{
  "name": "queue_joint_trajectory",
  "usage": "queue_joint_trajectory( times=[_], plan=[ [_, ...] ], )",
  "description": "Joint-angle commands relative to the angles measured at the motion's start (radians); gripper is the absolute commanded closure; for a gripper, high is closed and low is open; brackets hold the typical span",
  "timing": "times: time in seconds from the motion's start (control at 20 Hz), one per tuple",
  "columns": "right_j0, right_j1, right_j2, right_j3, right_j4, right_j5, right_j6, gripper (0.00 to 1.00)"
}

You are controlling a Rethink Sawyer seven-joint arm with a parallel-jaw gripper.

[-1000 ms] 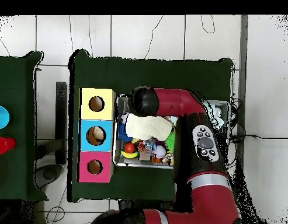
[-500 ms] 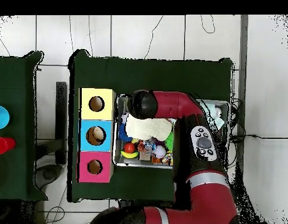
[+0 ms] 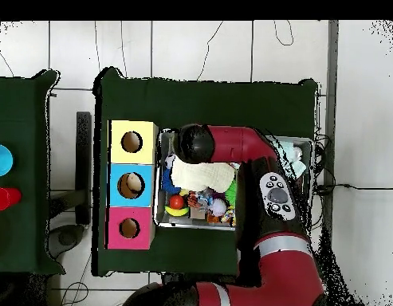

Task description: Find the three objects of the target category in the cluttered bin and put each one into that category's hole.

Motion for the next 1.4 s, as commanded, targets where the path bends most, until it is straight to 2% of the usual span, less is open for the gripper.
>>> queue_joint_trajectory(
  times=[0.05,0.4,0.65,1.25,1.4],
  plan=[
    [-0.02,0.035,0.062,0.123,0.015,0.021,0.073,0.0],
    [-0.028,0.046,0.06,0.174,0.011,-0.012,0.086,0.0],
    [-0.026,0.057,0.056,0.176,0.013,-0.018,0.094,0.0],
    [-0.043,0.074,0.079,0.175,-0.004,-0.125,0.089,0.0],
    [-0.067,0.078,0.111,0.19,0.003,-0.172,0.087,0.0]
  ],
)
